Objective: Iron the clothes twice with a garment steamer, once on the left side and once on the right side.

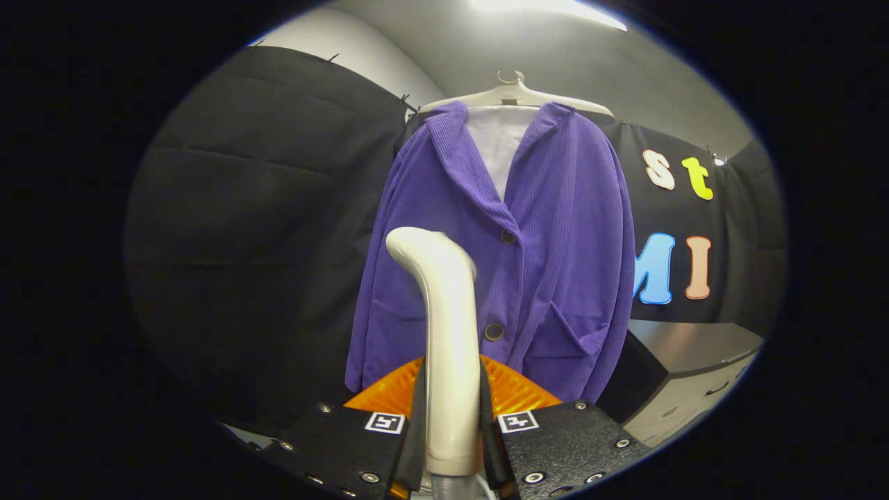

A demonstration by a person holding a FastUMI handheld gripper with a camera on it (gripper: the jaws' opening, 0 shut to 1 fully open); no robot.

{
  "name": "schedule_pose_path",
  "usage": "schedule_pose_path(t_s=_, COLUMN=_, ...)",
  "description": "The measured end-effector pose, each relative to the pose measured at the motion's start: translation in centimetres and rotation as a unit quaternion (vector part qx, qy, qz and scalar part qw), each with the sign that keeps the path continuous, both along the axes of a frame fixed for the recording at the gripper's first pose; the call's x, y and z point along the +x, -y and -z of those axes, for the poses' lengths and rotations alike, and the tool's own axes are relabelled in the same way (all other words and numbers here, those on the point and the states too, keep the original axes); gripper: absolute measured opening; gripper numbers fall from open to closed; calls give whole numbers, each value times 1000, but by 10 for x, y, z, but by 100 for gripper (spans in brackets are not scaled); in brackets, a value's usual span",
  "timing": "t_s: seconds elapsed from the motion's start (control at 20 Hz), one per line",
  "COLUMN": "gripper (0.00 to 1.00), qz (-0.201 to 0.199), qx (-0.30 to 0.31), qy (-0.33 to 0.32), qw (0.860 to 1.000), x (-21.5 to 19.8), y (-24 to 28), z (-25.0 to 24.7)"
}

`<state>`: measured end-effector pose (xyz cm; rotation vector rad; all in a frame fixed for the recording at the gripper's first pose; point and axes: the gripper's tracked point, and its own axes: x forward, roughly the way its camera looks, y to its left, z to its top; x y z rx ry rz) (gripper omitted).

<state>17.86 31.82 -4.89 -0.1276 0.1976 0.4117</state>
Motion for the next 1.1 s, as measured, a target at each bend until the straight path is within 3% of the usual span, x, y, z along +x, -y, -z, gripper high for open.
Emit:
schedule_pose_path(t_s=0.85, gripper=34, qz=-29, qx=-66, qy=-65, qw=995, x=-51, y=2, z=129)
schedule_pose_path(t_s=1.1, gripper=34, qz=-30, qx=-79, qy=-111, qw=990, x=-64, y=9, z=165)
